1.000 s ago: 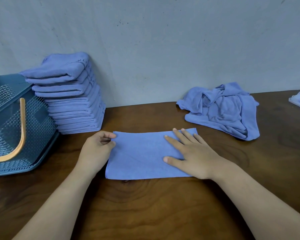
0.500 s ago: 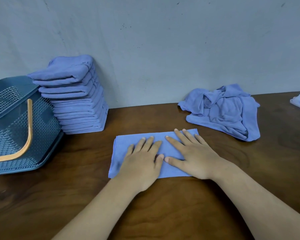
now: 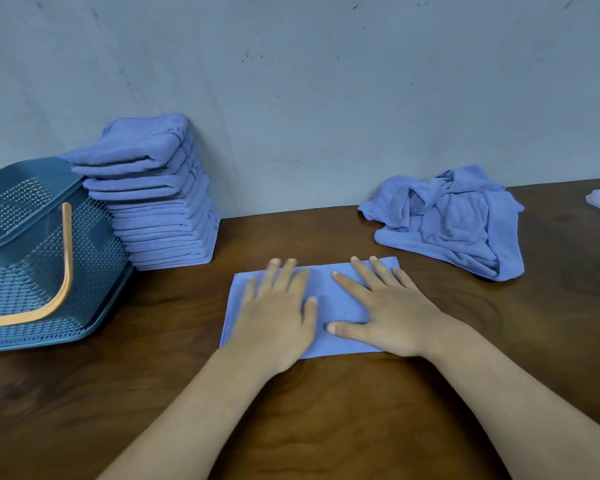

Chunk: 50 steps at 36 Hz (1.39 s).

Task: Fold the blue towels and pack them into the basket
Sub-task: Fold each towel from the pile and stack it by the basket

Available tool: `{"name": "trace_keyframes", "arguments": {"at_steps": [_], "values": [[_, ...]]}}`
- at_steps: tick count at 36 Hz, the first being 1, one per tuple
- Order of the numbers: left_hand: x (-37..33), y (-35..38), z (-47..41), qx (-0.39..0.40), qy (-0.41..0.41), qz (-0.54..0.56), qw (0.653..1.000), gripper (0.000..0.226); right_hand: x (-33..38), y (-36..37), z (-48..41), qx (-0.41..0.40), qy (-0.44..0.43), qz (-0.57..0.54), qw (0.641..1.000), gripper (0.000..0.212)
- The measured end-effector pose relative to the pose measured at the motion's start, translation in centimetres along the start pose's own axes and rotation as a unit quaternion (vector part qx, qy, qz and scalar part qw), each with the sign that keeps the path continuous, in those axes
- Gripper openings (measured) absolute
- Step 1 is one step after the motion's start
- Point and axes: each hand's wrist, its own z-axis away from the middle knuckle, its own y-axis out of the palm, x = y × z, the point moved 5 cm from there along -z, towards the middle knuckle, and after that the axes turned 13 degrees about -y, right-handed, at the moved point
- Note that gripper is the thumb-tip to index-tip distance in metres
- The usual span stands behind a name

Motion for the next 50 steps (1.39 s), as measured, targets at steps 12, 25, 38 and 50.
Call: {"name": "trace_keyframes", "arguments": {"at_steps": [12,25,38,50], "values": [[5.9,1.7,-1.8,0.081,-0.088,-0.013,0.993,0.095,-0.8,-0.5,0.2,-0.009,0.011,-0.023,1.000,0.096],[-0.1,0.5,0.2,-0.073,0.020,0.020,0.997,0.063,-3.1,-2.3,0.1,-0.111,0.056,-0.092,0.988,0.050],[-1.1,3.7,0.4,0.070,0.074,0.006,0.995,0.097,-5.7,-6.7,-5.2,0.073,0.097,-0.005,0.993,0.034],[-1.2,3.6,0.4,0.071,0.077,0.009,0.994,0.098,-6.5,-5.3,1.2,-0.150,0.113,-0.519,0.834,0.042]]}}
